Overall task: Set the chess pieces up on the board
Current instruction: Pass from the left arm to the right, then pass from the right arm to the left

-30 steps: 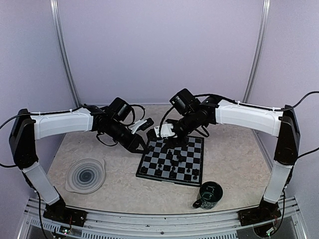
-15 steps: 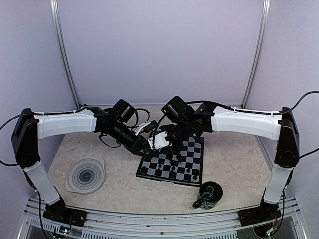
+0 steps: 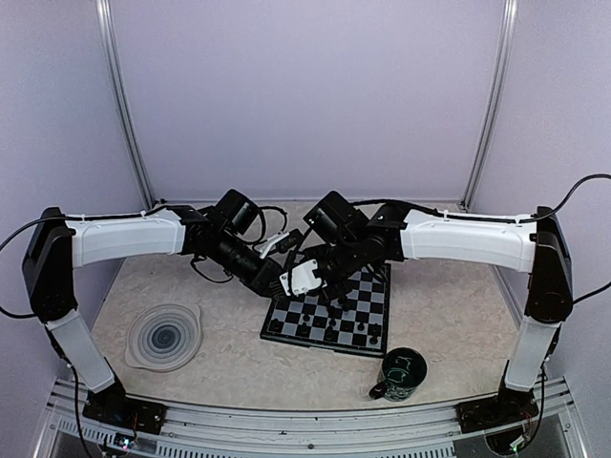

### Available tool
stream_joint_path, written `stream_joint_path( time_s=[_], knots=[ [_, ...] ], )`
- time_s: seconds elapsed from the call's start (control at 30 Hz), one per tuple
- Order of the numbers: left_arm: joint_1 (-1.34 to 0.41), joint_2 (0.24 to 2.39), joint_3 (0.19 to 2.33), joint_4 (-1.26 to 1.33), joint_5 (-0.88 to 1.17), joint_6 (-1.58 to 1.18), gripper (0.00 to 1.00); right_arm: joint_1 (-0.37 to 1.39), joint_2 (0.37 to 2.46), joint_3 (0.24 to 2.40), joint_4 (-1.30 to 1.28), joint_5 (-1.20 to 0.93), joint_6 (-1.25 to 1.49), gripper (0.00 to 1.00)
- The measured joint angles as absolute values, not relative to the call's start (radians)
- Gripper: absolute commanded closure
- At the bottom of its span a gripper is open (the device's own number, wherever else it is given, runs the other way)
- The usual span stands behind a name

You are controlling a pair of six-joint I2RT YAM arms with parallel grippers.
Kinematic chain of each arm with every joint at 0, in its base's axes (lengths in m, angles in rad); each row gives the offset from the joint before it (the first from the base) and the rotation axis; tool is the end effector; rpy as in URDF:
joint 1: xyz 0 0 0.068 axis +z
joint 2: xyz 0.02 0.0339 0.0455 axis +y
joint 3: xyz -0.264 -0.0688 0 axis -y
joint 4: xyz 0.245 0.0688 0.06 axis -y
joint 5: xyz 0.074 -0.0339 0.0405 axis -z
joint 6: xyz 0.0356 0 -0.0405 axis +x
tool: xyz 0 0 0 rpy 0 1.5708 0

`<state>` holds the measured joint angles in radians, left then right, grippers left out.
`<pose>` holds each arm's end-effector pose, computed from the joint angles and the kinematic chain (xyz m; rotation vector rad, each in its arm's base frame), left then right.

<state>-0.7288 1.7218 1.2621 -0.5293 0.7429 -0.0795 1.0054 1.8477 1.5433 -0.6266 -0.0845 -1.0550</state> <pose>0.2532 -0.2584 0.2358 1.1275 2.3903 -1.2492 0.2167 0.3472 0.2634 -2.1605 1.2560 0.0851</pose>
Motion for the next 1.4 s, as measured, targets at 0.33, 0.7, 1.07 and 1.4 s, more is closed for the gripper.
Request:
stream_joint_path(
  time_s=[0.33,0.7,1.07,1.4],
  knots=[
    [-0.72,1.502,1.066,-0.319,0.593,-0.125,0.6,0.862,1.826,1.516,-0.601,-0.335,-0.851,0.91],
    [-0.891,1.328,0.893,0.22,0.234,-0.195,0.51,0.585,1.721,1.278,-0.314,-1.022,-0.393,0.92],
    [-0.957,1.56,1.036,0.301,0.148,-0.221,0.62,0.587,1.723,1.255,-0.204,-1.189,-0.274,0.9],
    [-0.961,1.589,1.073,0.302,0.191,-0.231,0.9,0.583,1.723,1.253,-0.195,-1.197,-0.27,0.78]
  ],
)
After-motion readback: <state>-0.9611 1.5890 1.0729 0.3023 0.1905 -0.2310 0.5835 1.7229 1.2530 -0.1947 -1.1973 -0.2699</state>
